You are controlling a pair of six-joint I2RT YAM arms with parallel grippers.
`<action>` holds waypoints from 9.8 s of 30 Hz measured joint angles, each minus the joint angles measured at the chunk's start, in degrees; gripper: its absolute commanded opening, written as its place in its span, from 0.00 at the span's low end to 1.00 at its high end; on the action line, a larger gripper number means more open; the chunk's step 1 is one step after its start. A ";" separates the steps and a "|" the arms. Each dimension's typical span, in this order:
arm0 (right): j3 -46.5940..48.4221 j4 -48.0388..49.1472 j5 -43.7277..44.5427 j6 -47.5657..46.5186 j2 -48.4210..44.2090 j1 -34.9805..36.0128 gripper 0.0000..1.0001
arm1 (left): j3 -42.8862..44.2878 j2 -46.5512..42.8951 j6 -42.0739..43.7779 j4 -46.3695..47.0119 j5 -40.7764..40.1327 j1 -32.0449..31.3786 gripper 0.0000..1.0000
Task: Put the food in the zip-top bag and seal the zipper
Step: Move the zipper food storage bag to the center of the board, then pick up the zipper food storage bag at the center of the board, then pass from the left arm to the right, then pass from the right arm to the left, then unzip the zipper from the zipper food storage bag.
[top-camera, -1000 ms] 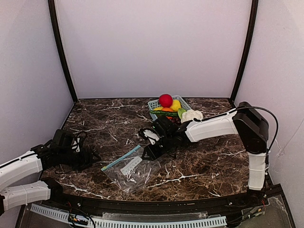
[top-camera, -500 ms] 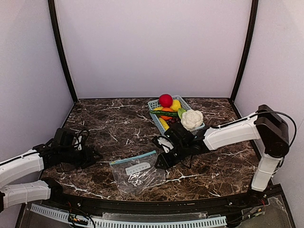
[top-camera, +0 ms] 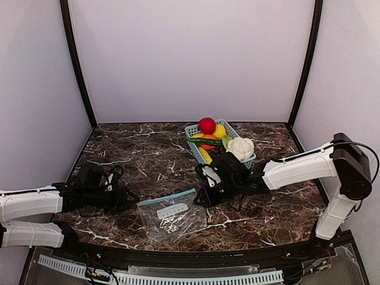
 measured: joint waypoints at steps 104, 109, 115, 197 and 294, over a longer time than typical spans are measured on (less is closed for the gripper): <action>18.45 -10.71 -48.65 -24.76 -6.93 -12.28 0.46 | 49.18 30.69 53.86 -15.93 42.23 -15.02 0.01; 17.20 -8.85 -51.25 -23.93 -7.06 -11.91 0.44 | 49.16 30.69 53.64 -15.17 42.14 -15.02 0.01; 14.56 -7.10 -52.59 -22.73 -7.23 -11.41 0.38 | 48.78 30.69 53.59 -14.38 42.14 -15.02 0.01; 11.96 -3.96 -43.52 -20.55 -9.57 -10.08 0.00 | 44.81 30.29 47.12 -4.13 36.00 -14.91 0.01; 0.70 -3.54 -14.99 -16.37 -17.66 -10.62 0.00 | 41.66 20.50 45.51 -5.84 3.91 0.00 0.01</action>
